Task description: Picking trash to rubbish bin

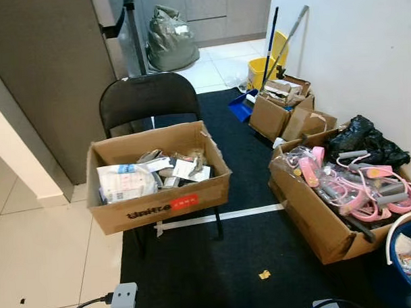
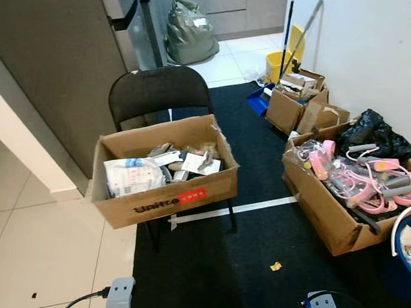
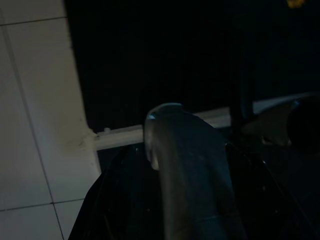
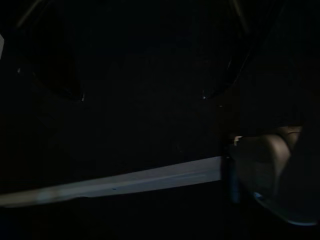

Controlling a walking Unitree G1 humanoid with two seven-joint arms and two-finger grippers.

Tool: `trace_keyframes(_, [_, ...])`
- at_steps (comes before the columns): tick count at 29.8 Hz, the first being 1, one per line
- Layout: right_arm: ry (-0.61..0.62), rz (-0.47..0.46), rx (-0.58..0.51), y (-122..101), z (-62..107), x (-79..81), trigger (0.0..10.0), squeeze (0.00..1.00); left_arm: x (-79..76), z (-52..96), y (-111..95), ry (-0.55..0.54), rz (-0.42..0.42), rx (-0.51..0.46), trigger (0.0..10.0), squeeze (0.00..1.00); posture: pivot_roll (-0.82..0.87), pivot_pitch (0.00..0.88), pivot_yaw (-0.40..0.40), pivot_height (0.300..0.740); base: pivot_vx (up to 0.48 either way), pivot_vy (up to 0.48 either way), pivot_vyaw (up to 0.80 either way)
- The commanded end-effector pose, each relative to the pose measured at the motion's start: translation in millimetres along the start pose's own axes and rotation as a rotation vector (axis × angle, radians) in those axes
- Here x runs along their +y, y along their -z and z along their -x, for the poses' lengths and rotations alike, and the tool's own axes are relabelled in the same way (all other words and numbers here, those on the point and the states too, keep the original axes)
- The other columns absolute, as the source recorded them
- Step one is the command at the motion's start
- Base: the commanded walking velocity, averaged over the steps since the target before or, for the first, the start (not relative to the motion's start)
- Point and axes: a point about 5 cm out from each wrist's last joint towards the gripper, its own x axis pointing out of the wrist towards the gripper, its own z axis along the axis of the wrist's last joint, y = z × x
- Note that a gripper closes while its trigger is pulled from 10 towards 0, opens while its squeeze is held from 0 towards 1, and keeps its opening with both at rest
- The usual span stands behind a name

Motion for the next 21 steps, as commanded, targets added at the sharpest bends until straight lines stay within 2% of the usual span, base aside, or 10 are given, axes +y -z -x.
trace_keyframes(1, [-0.018, 0.001, 0.008, 2.6, 0.1, 7.0, 10.0, 0.0, 4.2, 1.5, 5.5, -0.012, -0.008, 0.023, 10.0, 0.0, -0.05, 0.024, 0.019, 0.74, 0.0, 0.0, 0.0])
trace_keyframes(5, [-0.026, 0.022, 0.005, 1.2, -0.1, 7.6, 10.0, 0.0, 3.5, 1.9, 10.7, -0.009, -0.023, 0.041, 10.0, 0.0, -0.05, 0.024, 0.019, 0.74, 0.0, 0.0, 0.0])
trace_keyframes(14, [-0.017, -0.033, 0.013, 1.1, -0.2, 7.0, 10.0, 0.0, 4.1, 2.4, 14.3, -0.014, -0.042, 0.059, 10.0, 0.0, -0.04, 0.024, 0.026, 0.74, 0.0, 0.0, -0.8])
trace_keyframes(21, [-0.008, -0.047, -0.026, -17.7, -1.7, 3.3, 10.0, 0.0, 7.3, 2.8, 11.2, -0.017, -0.099, 0.063, 10.0, 0.0, -0.04, 0.045, 0.044, 0.74, 0.0, 0.0, -0.8])
